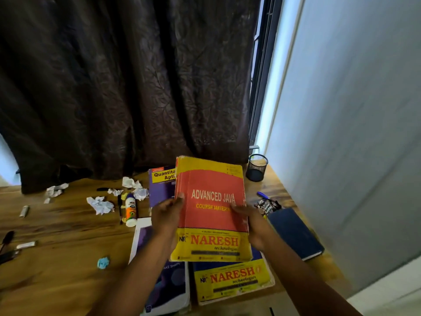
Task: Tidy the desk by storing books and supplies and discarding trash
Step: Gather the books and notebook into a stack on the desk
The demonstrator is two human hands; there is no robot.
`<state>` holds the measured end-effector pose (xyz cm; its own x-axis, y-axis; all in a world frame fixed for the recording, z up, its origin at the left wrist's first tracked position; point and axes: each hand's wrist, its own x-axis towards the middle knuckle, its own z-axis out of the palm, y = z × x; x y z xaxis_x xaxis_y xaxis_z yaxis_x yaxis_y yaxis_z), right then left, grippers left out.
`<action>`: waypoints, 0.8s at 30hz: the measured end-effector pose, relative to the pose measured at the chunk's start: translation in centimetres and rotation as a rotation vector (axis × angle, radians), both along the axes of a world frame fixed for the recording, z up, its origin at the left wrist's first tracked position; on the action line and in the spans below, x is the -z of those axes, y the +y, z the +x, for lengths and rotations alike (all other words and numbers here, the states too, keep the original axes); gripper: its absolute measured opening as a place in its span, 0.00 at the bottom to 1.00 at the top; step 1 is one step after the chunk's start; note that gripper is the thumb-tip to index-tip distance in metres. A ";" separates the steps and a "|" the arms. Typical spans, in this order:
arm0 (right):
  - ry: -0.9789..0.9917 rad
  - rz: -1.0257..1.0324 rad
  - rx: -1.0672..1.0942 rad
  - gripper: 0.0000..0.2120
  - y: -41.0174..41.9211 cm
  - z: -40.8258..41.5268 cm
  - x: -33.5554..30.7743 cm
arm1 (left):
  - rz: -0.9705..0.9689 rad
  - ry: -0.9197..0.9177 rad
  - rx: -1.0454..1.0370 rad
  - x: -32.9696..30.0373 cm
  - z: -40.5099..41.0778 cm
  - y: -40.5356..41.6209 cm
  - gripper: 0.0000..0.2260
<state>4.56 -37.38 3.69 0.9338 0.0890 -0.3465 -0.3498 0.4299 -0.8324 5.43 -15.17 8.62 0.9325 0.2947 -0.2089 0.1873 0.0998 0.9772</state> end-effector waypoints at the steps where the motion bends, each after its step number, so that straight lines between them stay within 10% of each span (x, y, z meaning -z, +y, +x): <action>1: 0.007 -0.090 0.012 0.22 -0.6 -0.2 -0.2 | -0.013 0.053 -0.014 0.9 -0.4 -0.4 0.09; 11: 0.212 -0.591 -0.031 0.10 -4.8 -1.7 1.9 | 0.046 0.430 0.187 9.5 -4.3 -3.2 0.09; 24: 0.172 -1.046 -0.154 0.08 -4.6 -2.3 3.6 | 0.874 0.289 0.368 10.9 -3.2 -3.3 0.06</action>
